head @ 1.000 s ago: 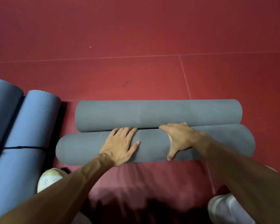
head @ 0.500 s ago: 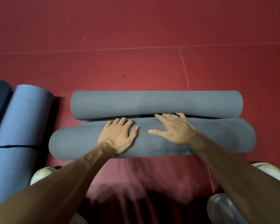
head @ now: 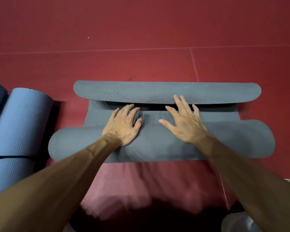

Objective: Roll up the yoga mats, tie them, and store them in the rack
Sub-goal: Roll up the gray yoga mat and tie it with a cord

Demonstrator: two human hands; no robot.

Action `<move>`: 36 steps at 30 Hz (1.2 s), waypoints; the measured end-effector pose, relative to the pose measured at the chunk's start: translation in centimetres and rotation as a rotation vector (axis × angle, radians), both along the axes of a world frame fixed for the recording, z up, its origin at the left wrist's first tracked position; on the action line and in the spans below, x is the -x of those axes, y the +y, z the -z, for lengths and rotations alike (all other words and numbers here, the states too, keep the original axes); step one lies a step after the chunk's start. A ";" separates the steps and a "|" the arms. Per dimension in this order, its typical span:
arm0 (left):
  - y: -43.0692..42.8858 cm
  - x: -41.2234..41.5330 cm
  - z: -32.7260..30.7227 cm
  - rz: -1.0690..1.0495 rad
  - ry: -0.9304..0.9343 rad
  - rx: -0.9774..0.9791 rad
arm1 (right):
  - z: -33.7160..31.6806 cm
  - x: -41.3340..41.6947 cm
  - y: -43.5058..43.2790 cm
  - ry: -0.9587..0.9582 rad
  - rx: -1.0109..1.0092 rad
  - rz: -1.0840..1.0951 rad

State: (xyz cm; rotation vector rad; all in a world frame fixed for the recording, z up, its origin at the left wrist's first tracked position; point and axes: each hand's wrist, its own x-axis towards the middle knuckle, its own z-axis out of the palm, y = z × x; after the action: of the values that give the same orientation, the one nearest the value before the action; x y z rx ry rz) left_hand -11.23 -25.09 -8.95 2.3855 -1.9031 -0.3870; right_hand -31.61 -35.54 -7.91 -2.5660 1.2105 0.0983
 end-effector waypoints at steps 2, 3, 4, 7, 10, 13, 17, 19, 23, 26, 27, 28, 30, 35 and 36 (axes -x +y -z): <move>-1.0 -0.5 0.0 -0.007 0.021 0.014 | 0.2 -0.2 -0.4 -0.039 0.057 0.016; -1.5 -0.7 -0.1 -0.013 0.031 0.025 | 0.4 -0.3 -0.5 -0.060 0.088 0.017; -2.0 -0.9 -0.1 -0.020 0.038 0.036 | 0.6 -0.4 -0.6 -0.087 0.122 0.018; -3.5 -1.6 -0.1 -0.044 0.046 0.073 | 1.1 -0.8 -0.3 -0.175 0.228 0.017; -4.6 -2.1 -0.5 -0.042 0.039 0.136 | 1.2 -0.8 0.3 -0.239 0.330 0.011; -5.3 -2.3 -0.7 -0.038 0.034 0.170 | 1.2 -0.2 1.1 -0.277 0.434 -0.038; -5.6 -2.3 -0.8 -0.064 -0.011 0.125 | 1.9 1.3 2.7 -0.243 0.472 -0.165; -5.4 -2.1 -1.1 -0.093 -0.028 0.088 | 2.0 1.9 3.4 -0.116 0.444 -0.227; -4.8 -1.6 -1.6 -0.106 -0.018 0.082 | 1.8 2.0 3.3 0.088 0.385 -0.283; -4.3 -1.4 -2.0 -0.123 -0.018 0.100 | 1.8 1.5 2.9 0.049 0.393 -0.261; -4.2 -1.3 -2.1 -0.136 -0.005 0.098 | 1.7 1.3 2.6 0.036 0.382 -0.252; -3.9 -1.2 -2.2 -0.151 0.014 0.091 | 1.5 1.1 2.4 0.036 0.363 -0.246; -3.1 -0.8 -2.3 -0.165 0.048 0.079 | 0.8 0.5 1.8 0.092 0.303 -0.245; 0.2 0.6 -1.8 -0.061 -0.017 0.084 | -1.6 -0.6 0.2 0.178 0.115 -0.295; 0.7 0.8 -1.8 -0.063 -0.020 0.076 | -2.0 -0.7 0.1 0.188 0.080 -0.305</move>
State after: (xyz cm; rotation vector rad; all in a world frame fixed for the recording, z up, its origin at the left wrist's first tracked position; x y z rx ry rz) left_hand -11.99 -24.39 -7.16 2.4028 -1.8105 -0.2819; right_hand -30.95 -35.47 -5.88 -2.8474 0.8875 0.3714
